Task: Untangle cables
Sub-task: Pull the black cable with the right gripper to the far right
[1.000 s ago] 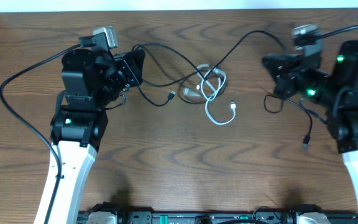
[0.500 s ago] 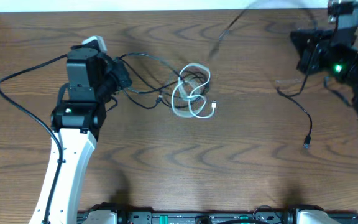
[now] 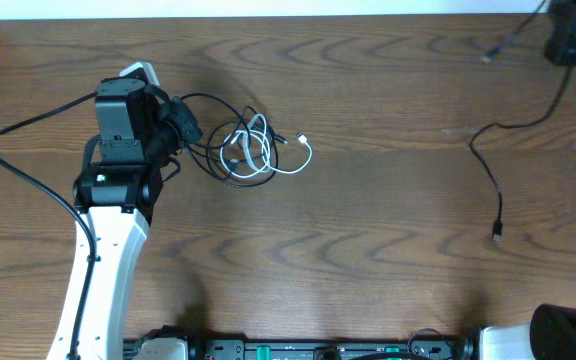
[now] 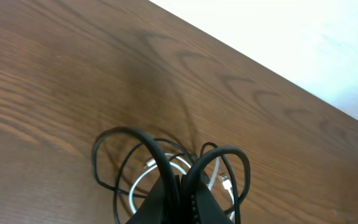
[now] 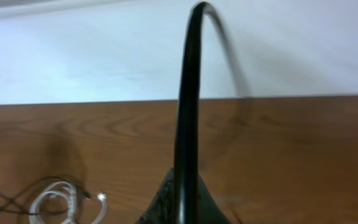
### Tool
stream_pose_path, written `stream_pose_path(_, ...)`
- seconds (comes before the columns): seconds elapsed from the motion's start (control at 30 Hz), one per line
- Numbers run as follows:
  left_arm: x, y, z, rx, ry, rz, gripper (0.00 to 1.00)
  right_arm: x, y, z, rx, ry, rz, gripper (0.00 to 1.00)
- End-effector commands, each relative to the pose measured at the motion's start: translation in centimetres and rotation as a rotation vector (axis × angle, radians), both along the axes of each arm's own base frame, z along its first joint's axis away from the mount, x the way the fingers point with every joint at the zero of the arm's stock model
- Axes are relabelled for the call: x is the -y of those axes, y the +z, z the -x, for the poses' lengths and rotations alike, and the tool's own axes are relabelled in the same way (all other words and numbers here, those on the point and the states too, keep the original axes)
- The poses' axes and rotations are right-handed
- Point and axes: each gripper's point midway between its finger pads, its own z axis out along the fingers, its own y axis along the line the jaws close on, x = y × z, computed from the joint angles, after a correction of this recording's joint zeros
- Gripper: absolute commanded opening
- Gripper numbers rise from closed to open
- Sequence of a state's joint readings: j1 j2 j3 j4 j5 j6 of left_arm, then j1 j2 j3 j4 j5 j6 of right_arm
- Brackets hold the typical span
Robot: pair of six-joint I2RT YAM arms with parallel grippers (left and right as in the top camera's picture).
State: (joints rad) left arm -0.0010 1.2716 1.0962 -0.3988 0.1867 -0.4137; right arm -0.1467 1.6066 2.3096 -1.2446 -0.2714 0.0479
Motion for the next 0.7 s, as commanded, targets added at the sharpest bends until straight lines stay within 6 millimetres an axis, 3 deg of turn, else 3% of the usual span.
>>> stream_pose_path(0.0,1.0,0.8,-0.1,0.02,-0.061,0.027,0.08,4.6,-0.7,0.5,-0.053,-0.146,0.065,0.01)
stream_pose_path(0.13,1.4,1.0,-0.1,0.026,-0.079,0.041,0.08,10.9,-3.1,2.6,-0.177,-0.399,0.107,0.01)
stream_pose_path(0.2,1.7,1.2,0.0,0.029,-0.093,0.051,0.07,14.1,-3.9,4.0,-0.214,-0.577,0.043,0.01)
stream_pose_path(0.33,2.7,1.8,0.4,0.042,-0.141,0.085,0.08,19.6,-5.4,8.0,-0.28,-0.878,-0.04,0.01)
stream_pose_path(0.4,2.9,2.1,0.6,0.052,-0.152,0.092,0.08,21.5,-5.7,9.7,-0.286,-0.98,-0.088,0.01)
stream_pose_path(0.43,3.0,2.6,0.8,0.064,-0.158,0.095,0.08,23.1,-5.6,11.6,-0.277,-1.064,-0.126,0.01)
stream_pose_path(0.53,3.3,3.4,1.0,0.088,-0.17,0.102,0.08,24.4,-4.7,13.7,-0.23,-1.139,-0.177,0.01)
stream_pose_path(0.67,3.3,4.4,1.3,0.118,-0.17,0.103,0.08,24.7,-1.4,15.5,-0.097,-1.166,-0.206,0.01)
